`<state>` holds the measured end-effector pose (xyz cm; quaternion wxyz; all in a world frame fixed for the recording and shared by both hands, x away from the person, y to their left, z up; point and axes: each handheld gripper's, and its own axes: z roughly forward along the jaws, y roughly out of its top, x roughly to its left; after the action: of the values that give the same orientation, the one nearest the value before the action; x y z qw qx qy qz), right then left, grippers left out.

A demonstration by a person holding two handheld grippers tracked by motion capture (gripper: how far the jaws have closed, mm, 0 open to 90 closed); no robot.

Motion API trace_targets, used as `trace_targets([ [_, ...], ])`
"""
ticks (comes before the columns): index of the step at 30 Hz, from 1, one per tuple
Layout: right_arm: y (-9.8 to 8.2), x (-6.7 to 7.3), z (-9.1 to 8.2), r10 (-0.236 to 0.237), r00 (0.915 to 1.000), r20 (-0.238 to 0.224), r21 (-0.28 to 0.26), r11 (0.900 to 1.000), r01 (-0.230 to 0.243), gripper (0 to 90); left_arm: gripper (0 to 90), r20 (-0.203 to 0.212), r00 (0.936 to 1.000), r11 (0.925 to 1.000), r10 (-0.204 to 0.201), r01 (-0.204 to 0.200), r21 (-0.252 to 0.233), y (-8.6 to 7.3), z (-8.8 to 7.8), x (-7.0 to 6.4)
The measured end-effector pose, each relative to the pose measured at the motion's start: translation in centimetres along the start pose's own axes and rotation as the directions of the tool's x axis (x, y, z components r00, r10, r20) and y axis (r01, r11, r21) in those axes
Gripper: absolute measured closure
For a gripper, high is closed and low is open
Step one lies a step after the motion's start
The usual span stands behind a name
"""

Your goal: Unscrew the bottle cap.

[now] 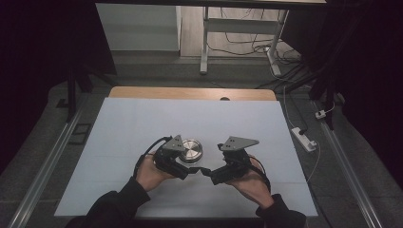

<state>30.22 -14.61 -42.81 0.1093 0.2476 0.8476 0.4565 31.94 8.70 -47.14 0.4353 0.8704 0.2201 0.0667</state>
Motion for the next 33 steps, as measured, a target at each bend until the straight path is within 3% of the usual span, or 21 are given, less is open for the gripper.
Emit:
trace_targets([
  [4, 1.3, 0.4, 1.2, -0.02, 0.9998, -0.001, -0.011, 1.0, 0.02, 0.0, 15.3, -0.005, 0.9999, 0.9999, 0.011, -0.011, 0.013, 0.0, 0.0, 0.0],
  [12, 2.6, 0.9, 2.9, -0.018, 0.9998, -0.01, -0.027, 0.999, 0.018, 4.6, 15.3, -0.012, 0.9999, 0.9999, -0.009, 0.009, 0.006, 0.1, 0.1, -0.1],
  [17, 2.9, 1.3, 3.7, -0.067, 0.9973, -0.029, -0.031, 0.997, 0.066, 15.5, 15.3, 0.0, 1.0, 0.9997, 0.007, -0.007, 0.022, 0.1, 0.0, 0.0],
  [21, 3.0, 1.4, 3.8, -0.092, 0.995, -0.039, -0.035, 0.995, 0.09, 17.2, 15.3, 0.01, 0.9999, 1.0, -0.004, 0.004, 0.009, 0.1, 0.0, -0.1],
  [26, 3.1, 0.9, 3.7, -0.103, 0.9902, -0.095, -0.038, 0.994, 0.099, 17.3, 15.3, 0.049, 0.9979, 0.9987, 0.042, -0.043, 0.026, 0.2, -0.3, 0.2],
  [27, 3.1, 0.5, 3.6, -0.102, 0.9834, -0.15, -0.047, 0.994, 0.096, 17.4, 15.2, 0.073, 0.996, 0.9982, 0.052, -0.054, 0.027, 0.2, -0.5, 0.2],
  [28, 3.1, 0.5, 3.6, -0.102, 0.9834, -0.15, -0.047, 0.994, 0.096, 17.4, 15.3, 0.073, 0.996, 0.9982, 0.052, -0.054, 0.027, 0.2, -0.5, 0.2],
  [29, 3.1, -0.1, 3.6, -0.123, 0.9702, -0.209, -0.054, 0.992, 0.114, 17.4, 15.3, 0.097, 0.9932, 0.9974, 0.065, -0.068, 0.023, 0.3, -0.6, 0.2],
  [31, 3.1, -0.7, 3.5, -0.143, 0.9514, -0.272, -0.067, 0.989, 0.13, 17.4, 15.3, 0.108, 0.9912, 0.9966, 0.077, -0.08, 0.023, 0.3, -0.7, 0.2],
  [32, 3.1, -0.7, 3.5, -0.143, 0.9514, -0.272, -0.067, 0.989, 0.13, 17.4, 15.3, 0.123, 0.9888, 0.9958, 0.085, -0.088, 0.023, 0.3, -0.8, 0.2],
  [33, 3.2, -1.3, 3.5, -0.169, 0.9251, -0.34, -0.079, 0.985, 0.151, 17.3, 15.3, 0.155, 0.9824, 0.9939, 0.105, -0.109, 0.018, 0.4, -0.9, 0.1],
])
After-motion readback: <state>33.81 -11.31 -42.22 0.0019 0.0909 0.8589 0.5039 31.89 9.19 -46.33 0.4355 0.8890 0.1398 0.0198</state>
